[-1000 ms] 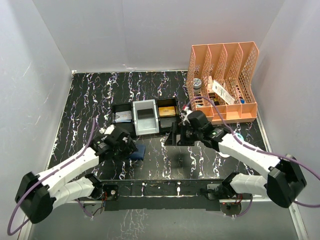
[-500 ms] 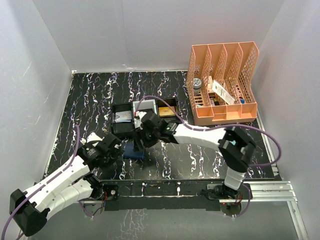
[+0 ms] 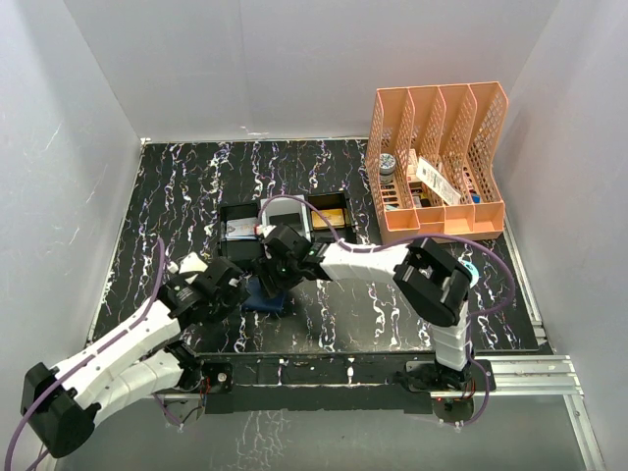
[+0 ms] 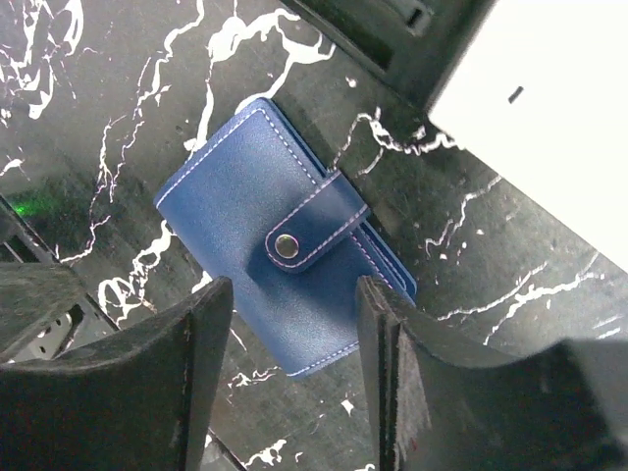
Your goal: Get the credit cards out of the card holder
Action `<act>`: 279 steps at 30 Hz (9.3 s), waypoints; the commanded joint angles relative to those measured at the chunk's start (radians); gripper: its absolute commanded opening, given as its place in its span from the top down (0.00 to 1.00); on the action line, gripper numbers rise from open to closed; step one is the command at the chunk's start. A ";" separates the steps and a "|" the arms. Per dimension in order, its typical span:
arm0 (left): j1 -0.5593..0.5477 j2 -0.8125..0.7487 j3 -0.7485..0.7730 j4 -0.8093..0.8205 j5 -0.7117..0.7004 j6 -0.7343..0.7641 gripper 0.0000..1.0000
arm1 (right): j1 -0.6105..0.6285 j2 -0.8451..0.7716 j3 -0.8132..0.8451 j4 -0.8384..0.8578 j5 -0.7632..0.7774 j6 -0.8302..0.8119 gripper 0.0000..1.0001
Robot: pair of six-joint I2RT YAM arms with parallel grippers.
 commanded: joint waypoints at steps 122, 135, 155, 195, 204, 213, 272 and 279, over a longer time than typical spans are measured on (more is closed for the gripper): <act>0.000 0.434 0.015 0.402 0.339 0.365 0.42 | -0.083 -0.277 -0.305 -0.061 0.123 0.449 0.83; 0.001 0.404 0.017 0.391 0.336 0.364 0.43 | -0.083 -0.261 -0.309 -0.064 0.141 0.439 0.92; 0.001 0.216 0.062 0.358 0.281 0.402 0.28 | -0.085 -0.405 -0.297 0.020 -0.028 0.388 1.00; 0.001 0.051 0.030 0.333 0.247 0.340 0.27 | -0.257 -0.443 -0.607 0.228 -0.223 0.468 1.00; 0.001 0.115 -0.016 0.435 0.366 0.355 0.34 | -0.258 -0.435 -0.602 0.224 -0.215 0.462 1.00; 0.001 0.139 -0.015 0.381 0.282 0.342 0.28 | -0.259 -0.420 -0.605 0.219 -0.204 0.458 1.00; 0.001 0.356 -0.027 0.563 0.262 0.418 0.30 | -0.260 -0.389 -0.623 0.223 -0.204 0.450 1.00; 0.001 0.283 -0.016 0.595 0.326 0.410 0.37 | -0.259 -0.382 -0.632 0.229 -0.205 0.451 1.00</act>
